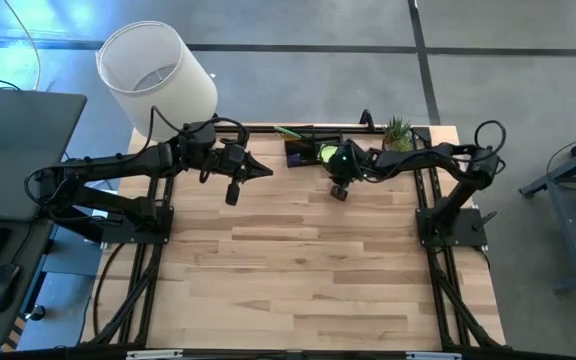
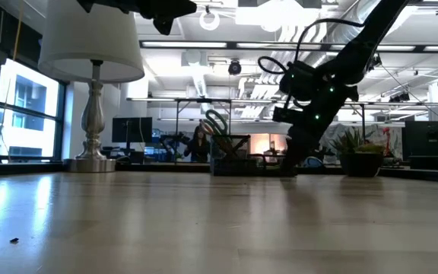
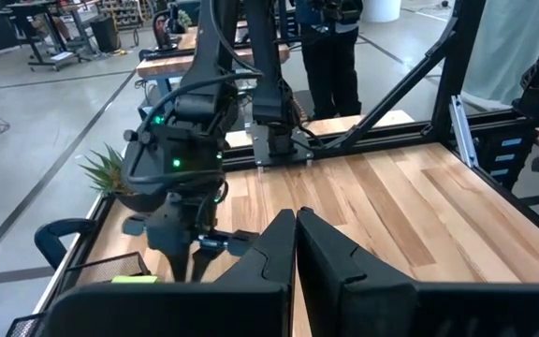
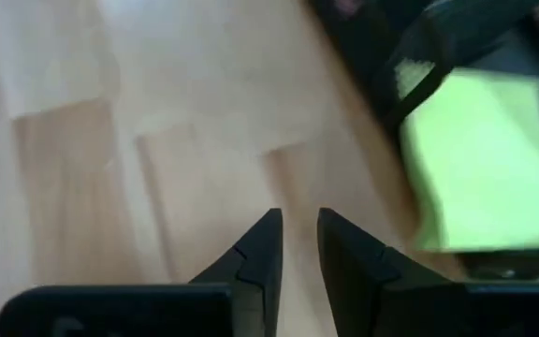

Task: Pick and place office supplies into organizer
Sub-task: Put the green sticky notes into the black desk organizer

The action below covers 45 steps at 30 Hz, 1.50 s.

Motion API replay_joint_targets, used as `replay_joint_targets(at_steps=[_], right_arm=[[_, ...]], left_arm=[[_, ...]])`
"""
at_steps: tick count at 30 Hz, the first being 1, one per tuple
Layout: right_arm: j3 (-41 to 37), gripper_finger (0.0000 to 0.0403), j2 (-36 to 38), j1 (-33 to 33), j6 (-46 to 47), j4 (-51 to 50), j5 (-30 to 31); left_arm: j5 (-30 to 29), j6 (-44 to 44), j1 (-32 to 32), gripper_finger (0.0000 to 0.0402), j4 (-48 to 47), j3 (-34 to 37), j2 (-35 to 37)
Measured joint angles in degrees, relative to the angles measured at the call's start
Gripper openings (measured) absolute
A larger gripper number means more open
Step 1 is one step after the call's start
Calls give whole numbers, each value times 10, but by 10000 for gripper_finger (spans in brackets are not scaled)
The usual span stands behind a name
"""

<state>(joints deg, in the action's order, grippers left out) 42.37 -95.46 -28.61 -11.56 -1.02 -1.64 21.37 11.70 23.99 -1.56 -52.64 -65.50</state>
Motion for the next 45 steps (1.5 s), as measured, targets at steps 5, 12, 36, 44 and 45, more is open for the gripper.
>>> replay_joint_targets(at_steps=[5, 12, 36, 44, 45], right_arm=[[0, 64, 0, -7, -8, 39, 16], [0, 62, 0, -37, 25, 45, 99], [0, 62, -33, -26, 56, 69, 124], [0, 62, -36, -37, 39, 128, 161], [0, 62, -36, -37, 36, 139, 163]], left_arm=[[0, 0, 0, 1, 1, 0, 0], [0, 0, 0, 1, 1, 0, 0], [0, 0, 0, 1, 6, 0, 0], [0, 0, 0, 1, 5, 0, 0], [0, 0, 0, 1, 5, 0, 0]])
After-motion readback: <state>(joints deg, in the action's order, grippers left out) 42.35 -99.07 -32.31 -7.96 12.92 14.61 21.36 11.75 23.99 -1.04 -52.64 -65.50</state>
